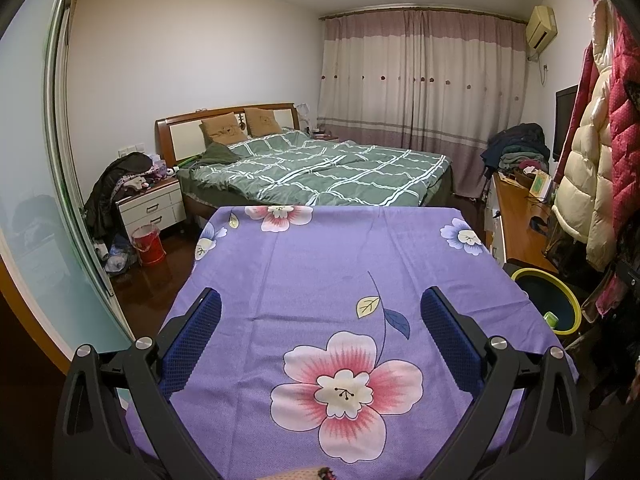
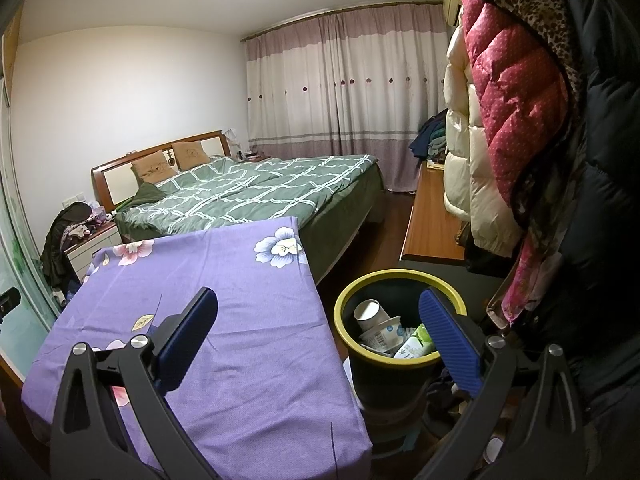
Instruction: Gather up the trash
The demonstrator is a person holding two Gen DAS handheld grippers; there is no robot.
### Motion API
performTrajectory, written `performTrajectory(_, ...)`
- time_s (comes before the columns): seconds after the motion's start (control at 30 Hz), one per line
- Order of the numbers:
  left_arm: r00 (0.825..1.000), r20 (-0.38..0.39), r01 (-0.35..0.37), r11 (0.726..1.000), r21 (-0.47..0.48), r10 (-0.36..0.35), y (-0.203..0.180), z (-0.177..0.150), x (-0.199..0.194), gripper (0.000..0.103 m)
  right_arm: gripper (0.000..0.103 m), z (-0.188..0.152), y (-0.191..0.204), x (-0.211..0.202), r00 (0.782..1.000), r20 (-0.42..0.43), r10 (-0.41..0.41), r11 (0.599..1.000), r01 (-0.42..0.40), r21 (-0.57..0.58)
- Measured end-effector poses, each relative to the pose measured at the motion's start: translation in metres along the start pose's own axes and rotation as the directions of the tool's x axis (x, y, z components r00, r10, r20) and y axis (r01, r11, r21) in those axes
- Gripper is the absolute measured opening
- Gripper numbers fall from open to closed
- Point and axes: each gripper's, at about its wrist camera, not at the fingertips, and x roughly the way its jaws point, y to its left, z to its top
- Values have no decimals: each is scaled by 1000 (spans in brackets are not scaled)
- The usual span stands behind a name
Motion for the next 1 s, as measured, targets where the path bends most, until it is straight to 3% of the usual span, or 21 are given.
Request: performTrajectory(1.0, 1000, -8, 14, 1000, -2, -14, 0, -2, 3, 98, 96, -3, 4, 7, 1000, -14, 2, 1000, -2, -1)
